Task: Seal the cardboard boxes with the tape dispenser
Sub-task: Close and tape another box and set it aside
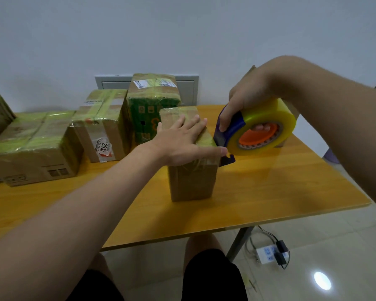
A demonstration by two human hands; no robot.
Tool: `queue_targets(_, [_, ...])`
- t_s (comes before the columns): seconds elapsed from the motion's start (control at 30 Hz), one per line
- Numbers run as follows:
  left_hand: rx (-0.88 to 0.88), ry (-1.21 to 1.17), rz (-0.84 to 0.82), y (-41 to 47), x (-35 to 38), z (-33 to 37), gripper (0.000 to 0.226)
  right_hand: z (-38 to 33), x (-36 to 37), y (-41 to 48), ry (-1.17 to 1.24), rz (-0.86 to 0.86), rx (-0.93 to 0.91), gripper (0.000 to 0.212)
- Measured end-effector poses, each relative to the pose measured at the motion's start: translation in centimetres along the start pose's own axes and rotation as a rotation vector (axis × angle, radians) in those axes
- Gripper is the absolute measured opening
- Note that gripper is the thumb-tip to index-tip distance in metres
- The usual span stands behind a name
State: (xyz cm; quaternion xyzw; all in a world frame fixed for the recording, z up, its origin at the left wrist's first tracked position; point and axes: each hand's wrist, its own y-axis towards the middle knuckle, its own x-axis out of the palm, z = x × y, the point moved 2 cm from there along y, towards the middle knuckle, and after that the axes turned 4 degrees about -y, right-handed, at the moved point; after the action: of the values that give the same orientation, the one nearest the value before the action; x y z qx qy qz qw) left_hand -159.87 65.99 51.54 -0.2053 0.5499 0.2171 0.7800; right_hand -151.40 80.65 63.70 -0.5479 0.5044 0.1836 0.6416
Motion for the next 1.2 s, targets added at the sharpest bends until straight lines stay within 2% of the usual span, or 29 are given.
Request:
queue_targets(0.07, [-0.004, -0.058, 0.046, -0.2, -0.1, -0.2, 0.123, -0.3, -0.5, -2.0, -0.062, 0.113, -0.011, 0.058])
queue_targets(0.1, [0.002, -0.087, 0.090, -0.4, -0.1, -0.3, 0.119, 0.2, -0.9, -2.6, -0.061, 0.209, -0.011, 0.053])
queue_targets(0.2, [0.009, -0.116, 0.271, -1.1, 0.1, -0.2, 0.114, 1.6, -1.5, -3.8, 0.065, 0.448, -0.048, 0.062])
queue_targets(0.27, [-0.019, -0.049, 0.450, -1.6, 0.7, 0.1, 0.120, 1.9, -0.9, -3.1, 0.259, 0.619, -0.092, 0.064])
queue_targets(0.4, [-0.057, -0.074, 0.694, -2.5, 2.4, 0.8, 0.120, -0.2, 2.5, -0.1, 0.788, 0.895, -0.266, 0.041])
queue_targets(0.47, [-0.036, -0.139, 0.771, -2.8, 3.1, 0.8, 0.110, -1.8, 4.6, 1.4, 1.074, 0.913, -0.392, 0.046])
queue_targets(0.53, [0.013, -0.208, 0.807, -3.1, 3.4, 0.4, 0.101, -3.3, 6.1, 2.7, 1.276, 0.914, -0.526, 0.041])
queue_targets(0.6, [0.085, -0.313, 0.767, -3.4, 3.4, -0.5, 0.094, -4.4, 7.2, 3.7, 1.360, 0.926, -0.638, 0.028])
queue_targets(0.7, [0.220, -0.586, 0.702, -3.6, 3.3, -2.3, 0.071, -5.3, 8.1, 4.8, 1.423, 0.914, -0.731, 0.024])
queue_targets(0.77, [0.226, -0.755, 0.786, -3.6, 3.3, -2.9, 0.046, -5.4, 8.2, 5.3, 1.450, 0.876, -0.743, 0.028])
queue_targets(0.87, [0.118, -0.810, 0.939, -2.9, 3.9, -3.0, 0.019, -5.5, 8.0, 5.8, 1.504, 0.784, -0.751, 0.024])
queue_targets(0.97, [0.084, -0.869, 0.927, -2.0, 5.1, -2.9, 0.024, -5.2, 8.0, 6.2, 1.535, 0.739, -0.747, 0.021])
queue_targets(1.07, [0.177, -0.726, 0.966, -1.7, 6.2, -3.0, 0.035, -4.5, 8.2, 6.4, 1.589, 0.746, -0.749, 0.023])
queue_targets(1.2, [0.294, -0.654, 0.946, -2.2, 5.9, -3.4, 0.048, -4.8, 8.2, 6.3, 1.611, 0.737, -0.749, 0.022])
